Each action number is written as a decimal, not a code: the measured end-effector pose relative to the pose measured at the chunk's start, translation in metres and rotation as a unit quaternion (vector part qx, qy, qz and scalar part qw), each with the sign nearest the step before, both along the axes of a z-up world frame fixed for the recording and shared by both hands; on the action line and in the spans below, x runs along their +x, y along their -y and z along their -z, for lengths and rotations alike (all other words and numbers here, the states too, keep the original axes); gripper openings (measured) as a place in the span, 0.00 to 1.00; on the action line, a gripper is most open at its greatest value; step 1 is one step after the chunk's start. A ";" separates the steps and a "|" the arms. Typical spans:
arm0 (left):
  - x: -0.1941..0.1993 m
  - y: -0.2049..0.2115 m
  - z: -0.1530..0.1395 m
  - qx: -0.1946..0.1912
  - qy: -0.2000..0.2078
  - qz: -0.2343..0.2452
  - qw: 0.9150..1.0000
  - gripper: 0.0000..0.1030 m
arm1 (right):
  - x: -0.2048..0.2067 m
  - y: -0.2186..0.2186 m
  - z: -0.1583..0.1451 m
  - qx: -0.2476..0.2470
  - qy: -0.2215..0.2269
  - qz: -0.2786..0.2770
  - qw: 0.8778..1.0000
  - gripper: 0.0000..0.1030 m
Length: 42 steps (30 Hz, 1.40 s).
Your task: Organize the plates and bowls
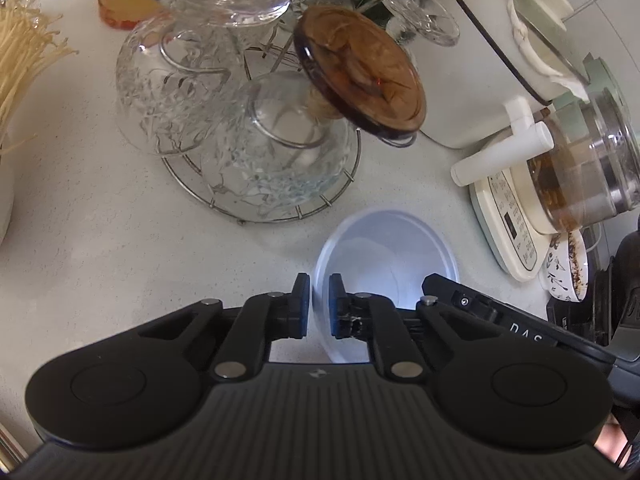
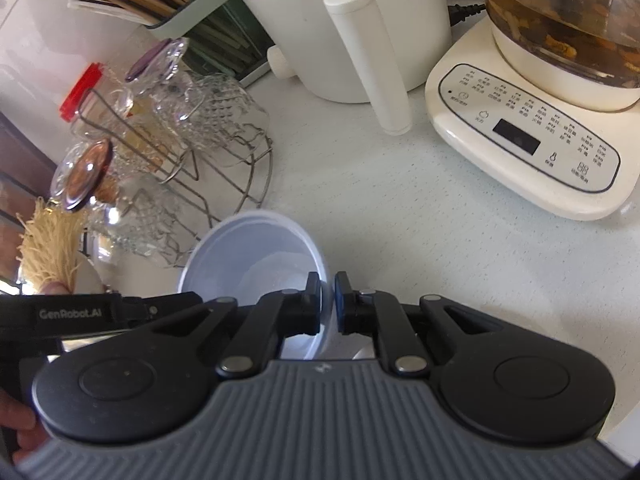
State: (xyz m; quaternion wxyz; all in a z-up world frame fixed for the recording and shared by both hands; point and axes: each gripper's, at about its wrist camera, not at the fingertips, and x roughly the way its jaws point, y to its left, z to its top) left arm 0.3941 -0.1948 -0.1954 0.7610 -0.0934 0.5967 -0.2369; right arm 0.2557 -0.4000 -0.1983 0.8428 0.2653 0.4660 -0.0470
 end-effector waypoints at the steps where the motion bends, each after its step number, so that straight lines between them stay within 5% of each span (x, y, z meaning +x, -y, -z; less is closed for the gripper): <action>1: -0.001 -0.001 -0.002 -0.002 0.002 0.001 1.000 0.11 | -0.001 -0.001 -0.001 -0.001 0.002 -0.002 1.000 0.09; 23: -0.050 -0.038 -0.070 -0.033 0.059 0.003 0.998 0.11 | -0.054 -0.022 -0.052 0.005 0.066 -0.009 0.998 0.10; 42: -0.082 -0.095 -0.091 -0.027 0.090 -0.031 0.995 0.11 | -0.059 -0.065 -0.070 0.018 0.086 -0.058 0.994 0.10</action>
